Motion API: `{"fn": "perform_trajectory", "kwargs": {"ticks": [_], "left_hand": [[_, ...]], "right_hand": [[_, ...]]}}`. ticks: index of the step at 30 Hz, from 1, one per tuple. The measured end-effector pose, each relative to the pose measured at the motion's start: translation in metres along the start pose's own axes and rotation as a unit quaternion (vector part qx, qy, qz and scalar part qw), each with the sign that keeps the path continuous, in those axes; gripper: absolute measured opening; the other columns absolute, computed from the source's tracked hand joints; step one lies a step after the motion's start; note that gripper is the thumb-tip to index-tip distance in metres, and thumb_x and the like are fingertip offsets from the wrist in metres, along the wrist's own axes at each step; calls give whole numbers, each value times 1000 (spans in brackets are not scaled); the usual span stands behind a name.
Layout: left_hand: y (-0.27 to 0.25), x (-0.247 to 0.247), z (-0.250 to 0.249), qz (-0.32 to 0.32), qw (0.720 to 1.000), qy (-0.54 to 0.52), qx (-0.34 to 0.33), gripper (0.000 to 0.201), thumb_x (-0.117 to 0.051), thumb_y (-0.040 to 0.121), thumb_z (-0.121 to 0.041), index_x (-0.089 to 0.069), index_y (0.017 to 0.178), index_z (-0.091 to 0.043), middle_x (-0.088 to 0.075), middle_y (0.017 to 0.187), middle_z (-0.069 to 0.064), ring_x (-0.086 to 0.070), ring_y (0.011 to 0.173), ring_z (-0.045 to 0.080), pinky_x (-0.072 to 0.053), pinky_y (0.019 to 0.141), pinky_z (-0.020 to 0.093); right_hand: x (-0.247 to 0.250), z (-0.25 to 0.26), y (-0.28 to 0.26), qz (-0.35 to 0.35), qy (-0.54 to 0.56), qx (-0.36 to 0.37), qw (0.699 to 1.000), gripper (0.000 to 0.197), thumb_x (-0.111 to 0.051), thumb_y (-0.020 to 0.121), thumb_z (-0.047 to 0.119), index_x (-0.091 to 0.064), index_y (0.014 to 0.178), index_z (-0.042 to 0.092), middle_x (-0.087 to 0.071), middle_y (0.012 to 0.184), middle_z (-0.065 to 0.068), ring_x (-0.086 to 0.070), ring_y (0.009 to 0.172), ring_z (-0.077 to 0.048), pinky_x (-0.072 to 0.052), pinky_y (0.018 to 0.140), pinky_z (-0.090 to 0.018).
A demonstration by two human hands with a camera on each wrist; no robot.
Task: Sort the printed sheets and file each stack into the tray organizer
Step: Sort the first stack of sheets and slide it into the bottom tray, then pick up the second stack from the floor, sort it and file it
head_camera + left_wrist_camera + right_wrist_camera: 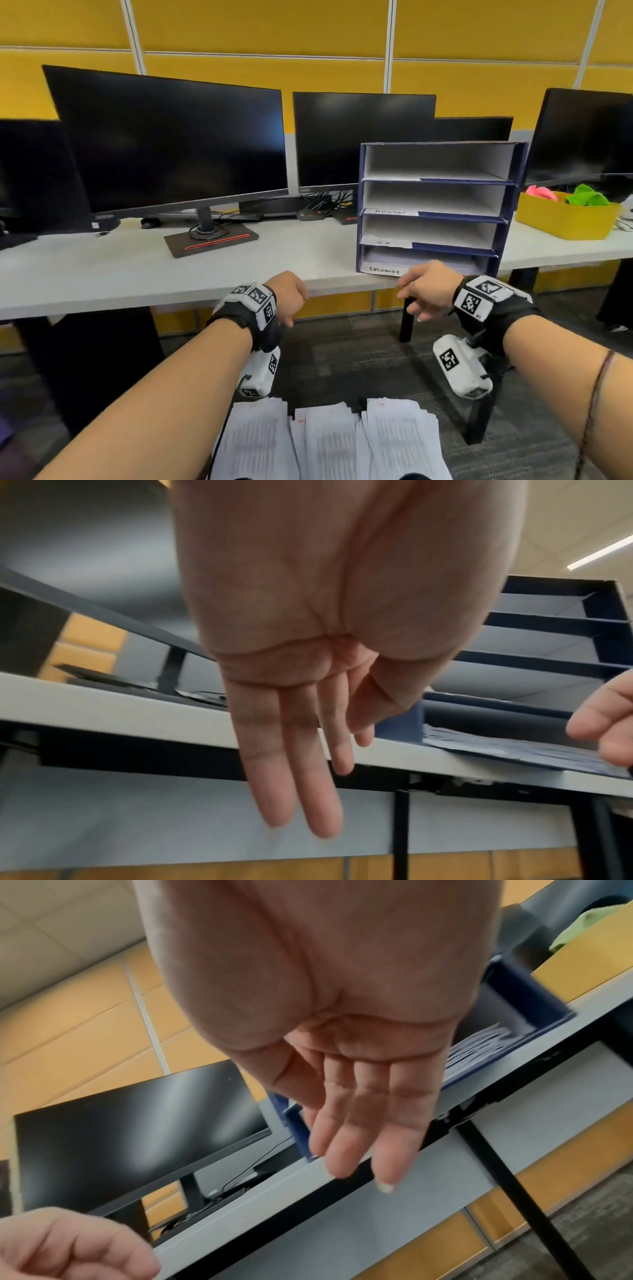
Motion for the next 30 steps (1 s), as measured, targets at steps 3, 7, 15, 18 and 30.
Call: {"fn": "perform_trajectory", "kwargs": {"ticks": [3, 7, 15, 18, 30], "left_hand": [[-30, 11, 56, 9, 999, 11, 36, 31, -45, 96, -3, -60, 123, -9, -57, 130, 16, -72, 84, 34, -45, 38, 18], [-40, 17, 133, 11, 995, -5, 94, 31, -50, 95, -1, -61, 123, -6, -59, 126, 12, -70, 97, 33, -47, 40, 16], [25, -65, 298, 9, 981, -16, 195, 31, -47, 92, -7, -63, 116, -20, -64, 119, 9, -68, 99, 26, -52, 69, 27], [48, -109, 363, 44, 975, 8, 218, 34, -48, 92, -10, -63, 121, -18, -63, 125, 7, -62, 110, 25, -49, 83, 24], [107, -232, 555, 82, 950, 28, 300, 40, -52, 96, -18, -49, 135, -8, -54, 135, 13, -54, 121, 31, -45, 101, 37]], "right_hand": [[-48, 19, -10, 40, -35, 14, 998, 22, -45, 88, -5, -62, 94, 8, -65, 71, -5, -56, 47, -19, -50, 47, -30], [-122, 34, -12, 132, -66, 17, 989, 23, -46, 86, -6, -60, 98, 8, -67, 78, -7, -56, 49, -20, -52, 51, -32], [-320, -22, 72, 262, -87, -58, 959, 21, -45, 92, -3, -54, 105, 12, -57, 79, -9, -53, 52, -21, -46, 49, -28], [-401, -72, 110, 268, -110, -75, 954, 27, -50, 91, 5, -57, 117, 9, -59, 86, -11, -60, 66, -25, -52, 60, -36], [-529, -232, 186, 221, -132, -201, 945, 12, -54, 94, 17, -58, 103, 10, -57, 106, -11, -59, 84, -28, -48, 65, -33]]}}
Point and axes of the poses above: each hand's wrist, its own y-axis towards the middle knuckle, its own x-axis out of the back of the hand, z = x × y, the point moved 8 cm from there along y, towards the middle knuckle
